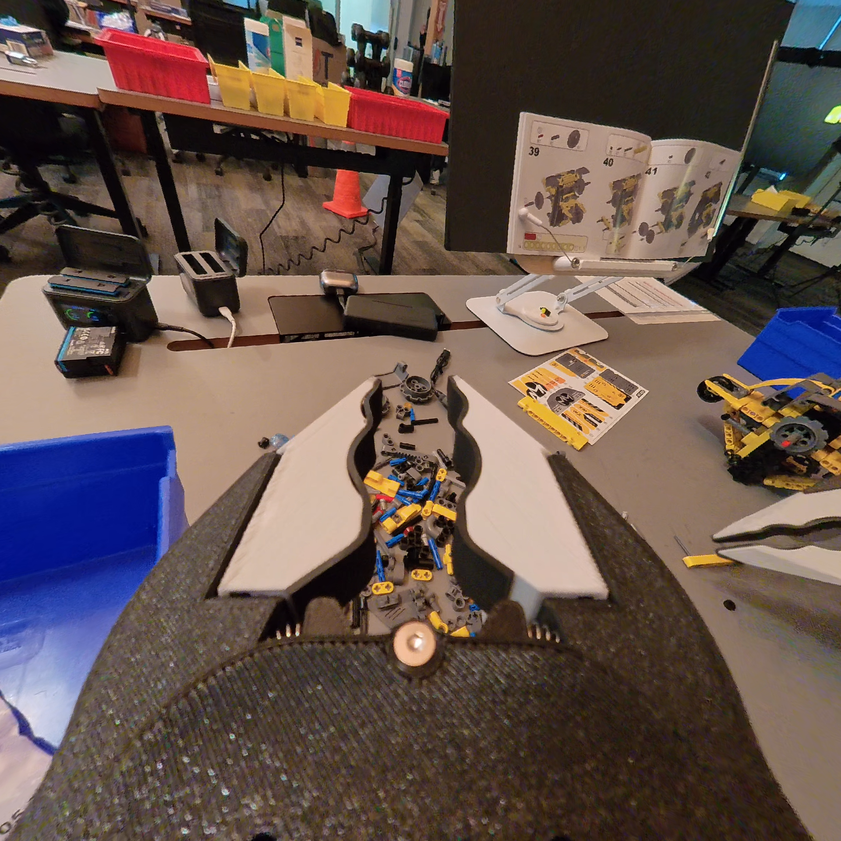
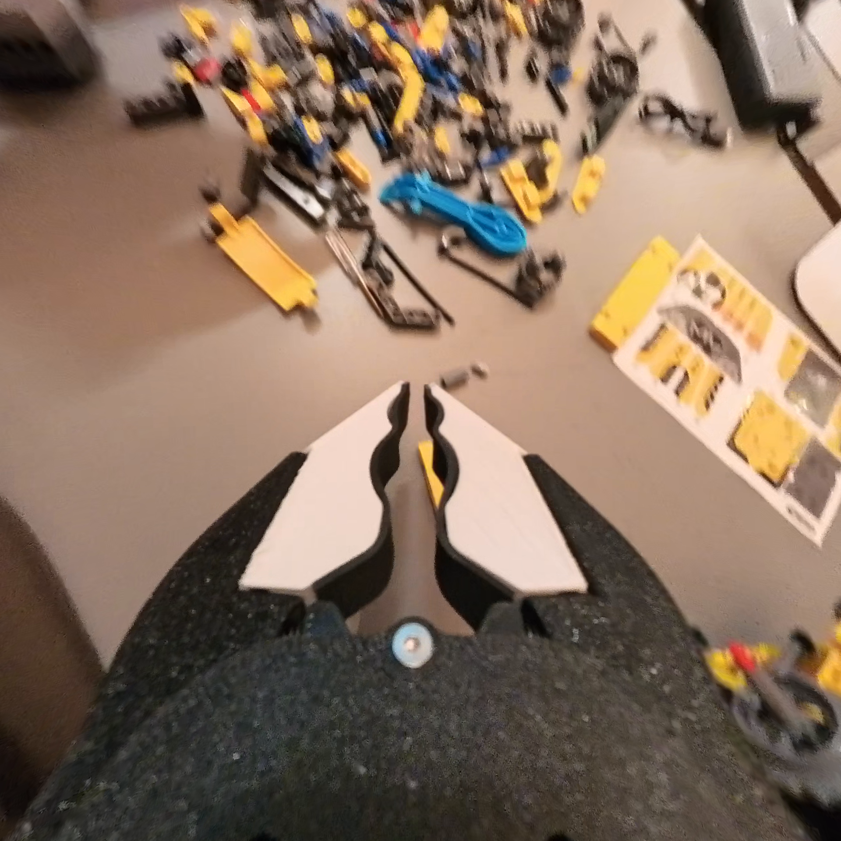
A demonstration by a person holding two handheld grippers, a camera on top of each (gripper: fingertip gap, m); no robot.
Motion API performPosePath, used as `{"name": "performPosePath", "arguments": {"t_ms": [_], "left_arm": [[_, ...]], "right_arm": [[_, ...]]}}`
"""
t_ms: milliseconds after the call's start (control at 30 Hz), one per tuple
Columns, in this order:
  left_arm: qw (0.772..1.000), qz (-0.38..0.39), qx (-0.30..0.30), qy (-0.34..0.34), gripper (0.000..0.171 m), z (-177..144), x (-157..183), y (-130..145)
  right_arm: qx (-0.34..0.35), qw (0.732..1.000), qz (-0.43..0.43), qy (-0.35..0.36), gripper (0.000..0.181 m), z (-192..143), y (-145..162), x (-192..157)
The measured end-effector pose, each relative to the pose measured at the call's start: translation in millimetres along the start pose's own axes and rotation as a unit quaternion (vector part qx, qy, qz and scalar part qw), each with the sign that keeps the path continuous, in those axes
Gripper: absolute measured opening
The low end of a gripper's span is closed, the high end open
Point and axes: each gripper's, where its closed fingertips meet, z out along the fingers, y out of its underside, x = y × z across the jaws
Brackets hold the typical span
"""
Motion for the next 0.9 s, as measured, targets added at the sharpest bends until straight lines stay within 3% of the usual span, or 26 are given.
{"name": "performPosePath", "arguments": {"t_ms": [167,267,433,567,700,900], "left_arm": [[0.999,0.015,-0.002,-0.039,0.026,-4,-11,-1],[0.996,0.034,-0.005,-0.083,0.024,-9,-23,-2],[0.996,0.019,0.002,-0.092,0.021,-13,-30,-4],[0.994,0.019,0.009,-0.106,0.019,-18,-36,-7],[0.993,0.022,0.006,-0.119,0.019,-21,-41,-7],[0.991,0.018,0.005,-0.132,0.019,-25,-47,-6]], "right_arm": [[0.060,0.995,-0.051,-0.060,0.000,31,-67,-23],[0.091,0.985,-0.054,-0.133,0.000,50,-109,-39],[0.117,0.965,-0.046,-0.231,0.000,84,-174,-60],[0.071,0.970,-0.114,-0.203,0.001,138,-192,-59],[0.005,0.962,-0.170,-0.214,0.011,180,-188,-64],[-0.008,0.951,-0.198,-0.237,0.008,204,-194,-67]]}}
